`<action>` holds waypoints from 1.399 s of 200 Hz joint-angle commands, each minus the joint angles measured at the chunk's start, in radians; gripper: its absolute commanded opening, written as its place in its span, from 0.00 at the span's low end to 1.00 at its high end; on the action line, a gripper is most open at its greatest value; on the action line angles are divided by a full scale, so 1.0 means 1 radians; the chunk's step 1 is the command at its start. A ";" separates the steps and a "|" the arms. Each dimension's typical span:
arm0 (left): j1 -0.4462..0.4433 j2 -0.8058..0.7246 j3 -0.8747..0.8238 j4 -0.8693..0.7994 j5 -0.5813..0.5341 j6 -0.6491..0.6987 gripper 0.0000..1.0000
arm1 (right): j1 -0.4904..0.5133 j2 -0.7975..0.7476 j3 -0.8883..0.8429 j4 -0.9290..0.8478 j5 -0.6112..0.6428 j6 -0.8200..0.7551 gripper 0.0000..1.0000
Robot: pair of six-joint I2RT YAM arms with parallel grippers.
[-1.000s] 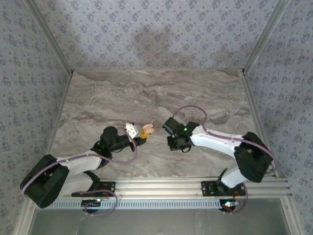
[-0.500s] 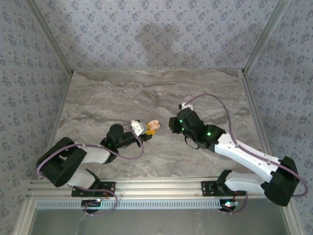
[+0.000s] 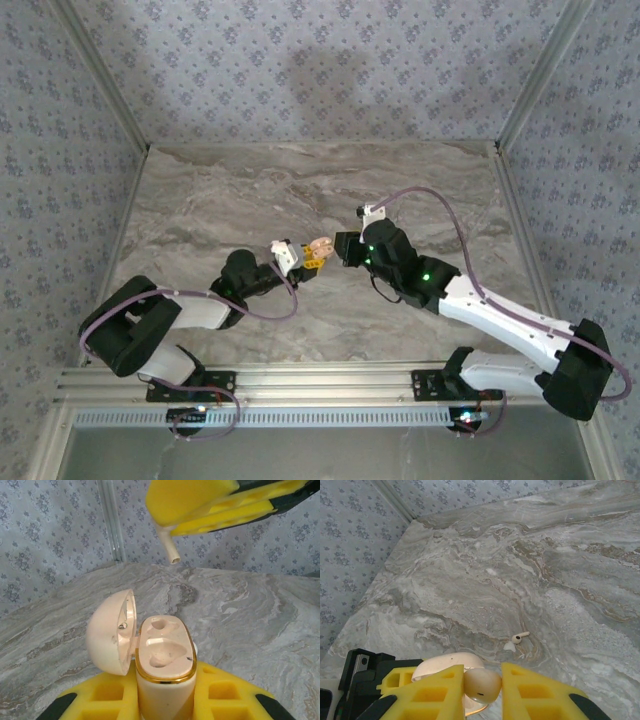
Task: Insert the wireless bluetooth earbuds into the charging case
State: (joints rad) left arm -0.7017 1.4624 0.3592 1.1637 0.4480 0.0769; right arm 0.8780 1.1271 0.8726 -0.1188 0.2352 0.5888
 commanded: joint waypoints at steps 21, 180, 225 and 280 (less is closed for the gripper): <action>-0.006 0.005 0.026 0.052 0.012 -0.031 0.18 | 0.007 0.014 -0.023 0.053 -0.014 -0.031 0.24; -0.008 -0.022 0.030 0.053 0.008 -0.061 0.18 | 0.008 0.072 -0.017 0.082 -0.053 -0.047 0.23; -0.008 -0.034 0.031 0.053 0.006 -0.069 0.18 | 0.011 0.086 -0.016 0.075 -0.048 -0.052 0.23; -0.007 -0.040 0.029 0.059 0.003 -0.076 0.18 | 0.020 0.118 -0.008 0.077 -0.048 -0.062 0.23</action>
State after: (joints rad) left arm -0.7025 1.4605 0.3622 1.1545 0.4480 0.0154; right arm 0.8883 1.2255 0.8478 -0.0319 0.1886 0.5507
